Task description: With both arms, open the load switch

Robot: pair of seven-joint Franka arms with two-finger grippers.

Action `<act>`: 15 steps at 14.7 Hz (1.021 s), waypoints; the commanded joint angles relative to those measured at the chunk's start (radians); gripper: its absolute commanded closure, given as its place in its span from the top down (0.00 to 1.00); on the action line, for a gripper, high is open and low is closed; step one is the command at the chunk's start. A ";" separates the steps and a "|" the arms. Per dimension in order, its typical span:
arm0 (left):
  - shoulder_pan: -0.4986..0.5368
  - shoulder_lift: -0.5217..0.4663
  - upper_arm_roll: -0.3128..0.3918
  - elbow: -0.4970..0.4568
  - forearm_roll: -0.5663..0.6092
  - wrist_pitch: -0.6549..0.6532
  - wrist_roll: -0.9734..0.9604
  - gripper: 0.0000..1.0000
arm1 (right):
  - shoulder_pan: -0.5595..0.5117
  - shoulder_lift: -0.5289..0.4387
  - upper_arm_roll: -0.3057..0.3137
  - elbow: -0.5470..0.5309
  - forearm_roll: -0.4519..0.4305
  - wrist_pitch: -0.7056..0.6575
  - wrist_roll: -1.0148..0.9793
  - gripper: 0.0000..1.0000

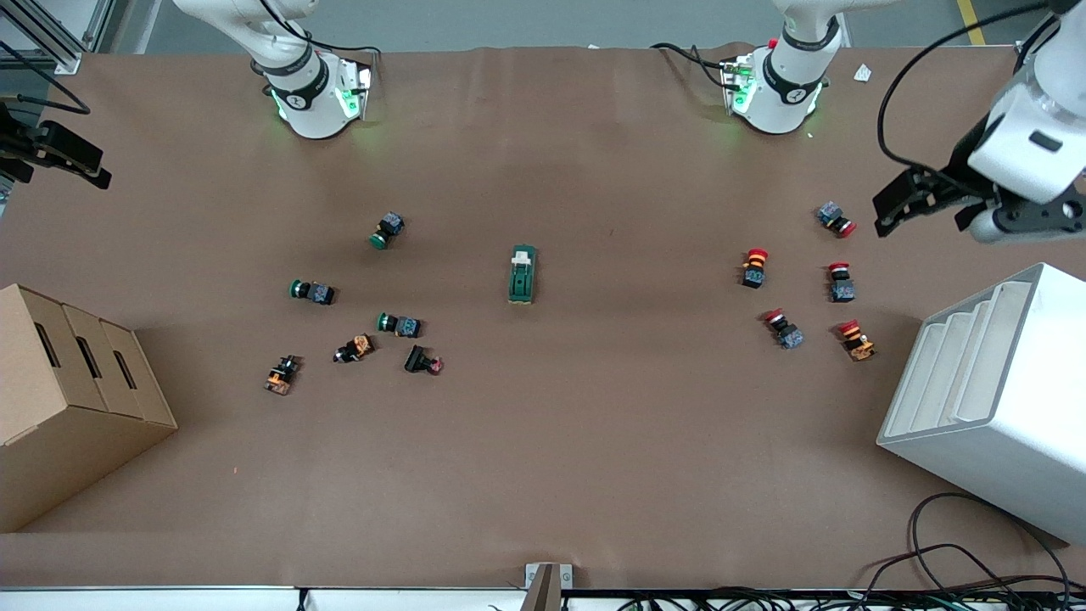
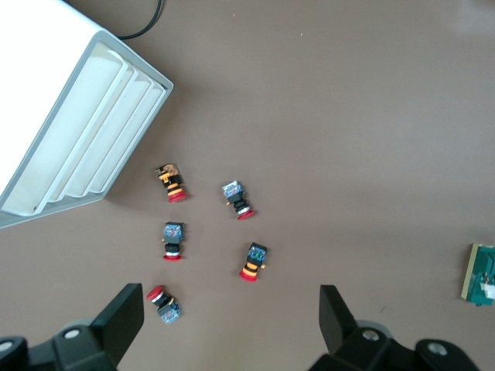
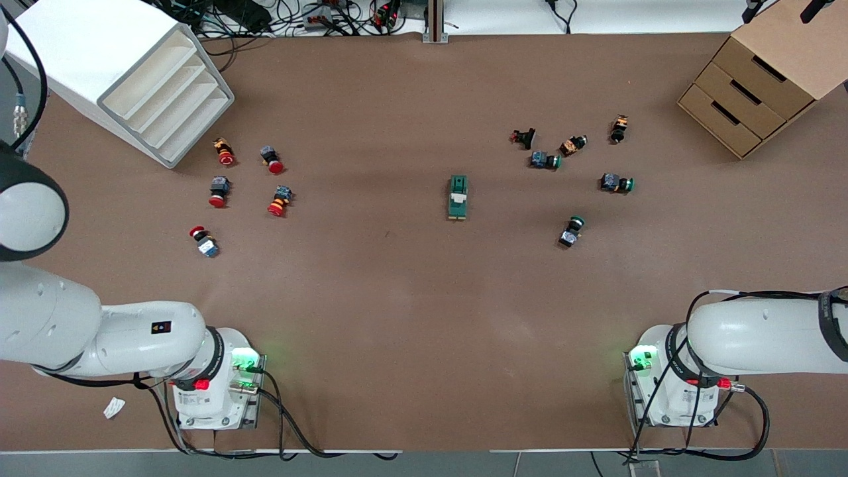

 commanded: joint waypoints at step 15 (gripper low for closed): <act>0.009 -0.183 0.080 -0.199 -0.067 -0.008 0.207 1.00 | -0.030 -0.030 0.011 -0.033 0.064 0.012 -0.084 1.00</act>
